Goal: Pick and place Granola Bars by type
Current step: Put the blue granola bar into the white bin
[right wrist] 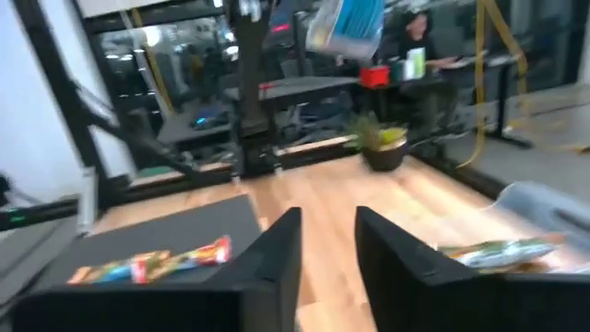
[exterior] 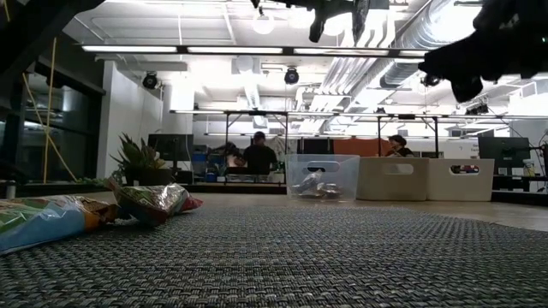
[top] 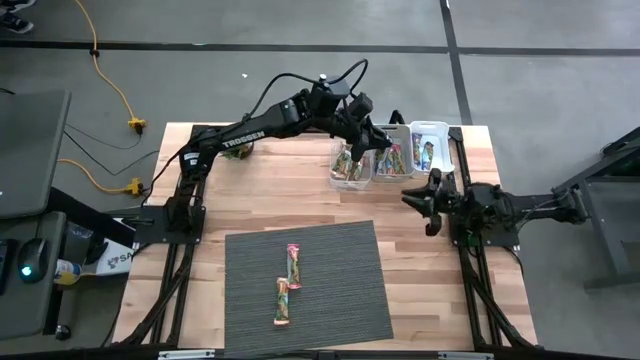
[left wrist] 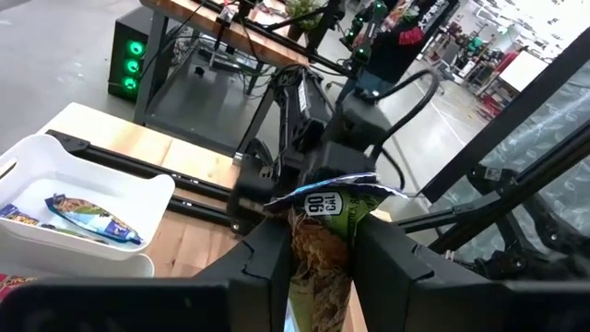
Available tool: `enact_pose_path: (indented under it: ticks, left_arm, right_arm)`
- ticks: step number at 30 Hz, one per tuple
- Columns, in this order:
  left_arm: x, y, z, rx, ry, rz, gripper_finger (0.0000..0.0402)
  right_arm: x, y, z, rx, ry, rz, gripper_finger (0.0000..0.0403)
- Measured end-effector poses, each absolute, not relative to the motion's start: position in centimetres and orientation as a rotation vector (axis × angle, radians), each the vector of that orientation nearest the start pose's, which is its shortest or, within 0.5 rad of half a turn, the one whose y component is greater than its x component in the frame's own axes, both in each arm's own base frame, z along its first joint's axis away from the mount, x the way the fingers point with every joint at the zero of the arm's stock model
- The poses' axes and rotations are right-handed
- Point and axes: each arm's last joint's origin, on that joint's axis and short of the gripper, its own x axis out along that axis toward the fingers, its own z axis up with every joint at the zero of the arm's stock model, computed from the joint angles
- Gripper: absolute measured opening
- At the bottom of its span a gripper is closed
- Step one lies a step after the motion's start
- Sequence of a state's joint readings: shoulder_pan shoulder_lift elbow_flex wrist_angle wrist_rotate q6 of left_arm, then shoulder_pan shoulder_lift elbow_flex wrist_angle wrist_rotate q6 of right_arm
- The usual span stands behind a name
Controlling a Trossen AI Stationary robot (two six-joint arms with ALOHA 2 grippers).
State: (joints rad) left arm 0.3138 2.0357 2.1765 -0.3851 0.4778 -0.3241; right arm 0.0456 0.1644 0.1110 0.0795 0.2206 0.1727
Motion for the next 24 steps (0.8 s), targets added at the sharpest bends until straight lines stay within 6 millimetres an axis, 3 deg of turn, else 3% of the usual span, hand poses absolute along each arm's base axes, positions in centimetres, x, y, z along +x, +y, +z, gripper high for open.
enact_pose_path:
  ticks: [7, 13, 24]
  left_arm:
    - [44.5, 13.0, 41.1, -0.418, 0.252, -0.132, 0.0094]
    - [44.4, 13.0, 41.1, -0.420, 0.253, -0.146, 0.0094]
    - [44.4, 12.1, 41.2, -0.402, 0.270, -0.346, 0.0094]
  right_arm:
    - [10.5, -0.6, 22.0, 0.138, -0.065, -0.311, 0.0166]
    - [12.1, -1.7, 23.6, 0.168, -0.052, -0.407, 0.0206]
    - [16.6, -4.3, 28.8, 0.313, 0.005, -0.080, 0.0214]
